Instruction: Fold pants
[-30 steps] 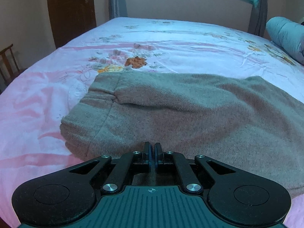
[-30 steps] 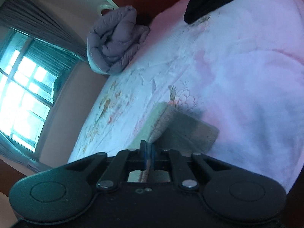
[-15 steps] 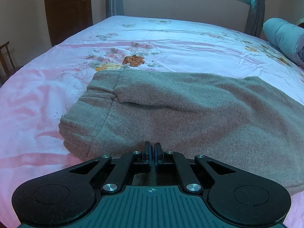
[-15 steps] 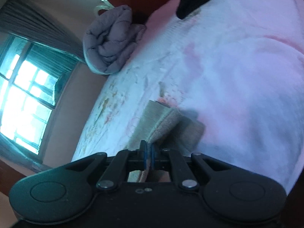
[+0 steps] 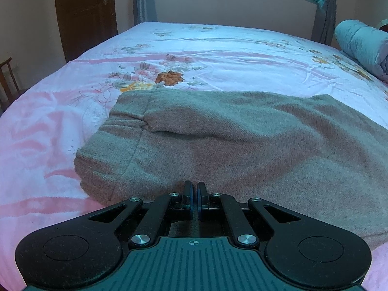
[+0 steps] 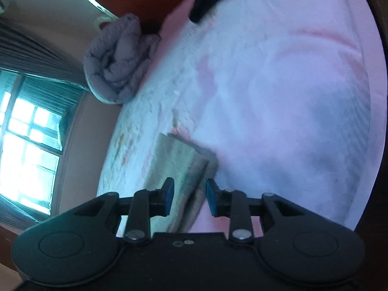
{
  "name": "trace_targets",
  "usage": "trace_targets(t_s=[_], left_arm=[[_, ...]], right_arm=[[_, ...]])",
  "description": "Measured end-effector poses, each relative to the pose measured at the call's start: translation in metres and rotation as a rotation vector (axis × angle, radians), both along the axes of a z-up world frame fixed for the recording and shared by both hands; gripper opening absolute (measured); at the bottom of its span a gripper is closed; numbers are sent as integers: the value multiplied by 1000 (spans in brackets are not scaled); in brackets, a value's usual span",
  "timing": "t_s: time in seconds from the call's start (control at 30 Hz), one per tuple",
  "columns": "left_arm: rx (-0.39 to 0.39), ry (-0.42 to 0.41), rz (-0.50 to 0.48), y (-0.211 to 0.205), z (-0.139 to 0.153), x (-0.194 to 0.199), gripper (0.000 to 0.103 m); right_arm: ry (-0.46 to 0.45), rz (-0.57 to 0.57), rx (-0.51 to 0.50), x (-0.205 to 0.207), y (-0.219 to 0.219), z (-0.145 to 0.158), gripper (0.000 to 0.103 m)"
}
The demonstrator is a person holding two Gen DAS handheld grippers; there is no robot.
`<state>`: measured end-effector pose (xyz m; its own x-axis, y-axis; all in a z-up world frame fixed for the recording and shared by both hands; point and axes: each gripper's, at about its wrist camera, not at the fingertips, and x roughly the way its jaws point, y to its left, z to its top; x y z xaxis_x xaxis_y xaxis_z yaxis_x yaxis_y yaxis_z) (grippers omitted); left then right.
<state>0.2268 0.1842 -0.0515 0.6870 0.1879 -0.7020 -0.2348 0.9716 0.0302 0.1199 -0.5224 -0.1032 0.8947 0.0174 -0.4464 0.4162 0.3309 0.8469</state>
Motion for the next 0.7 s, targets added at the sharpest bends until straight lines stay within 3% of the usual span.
trace_targets(t_s=[0.13, 0.17, 0.23, 0.37, 0.43, 0.47, 0.57, 0.63, 0.7], left_arm=[[1, 3, 1, -1, 0, 0, 4], [1, 2, 1, -1, 0, 0, 4], [-3, 3, -2, -1, 1, 0, 4], [4, 8, -15, -1, 1, 1, 4], [5, 6, -19, 0, 1, 1, 4], [0, 4, -18, 0, 1, 1, 4], [-6, 2, -21, 2, 0, 1, 4], [-10, 1, -23, 3, 1, 1, 4], [-21, -9, -23, 6, 0, 0, 4]], right_arm=[[4, 3, 38, 13, -2, -12, 24], [7, 6, 34, 16, 0, -12, 8], [66, 36, -56, 27, 5, 2, 6], [-100, 95, -319, 29, 24, 71, 5], [-97, 102, -391, 28, 26, 78, 5], [-45, 100, -377, 31, 21, 66, 5], [124, 110, -186, 40, -1, 2, 6], [62, 87, -108, 32, -6, -10, 9], [59, 82, -92, 23, -6, -2, 15]])
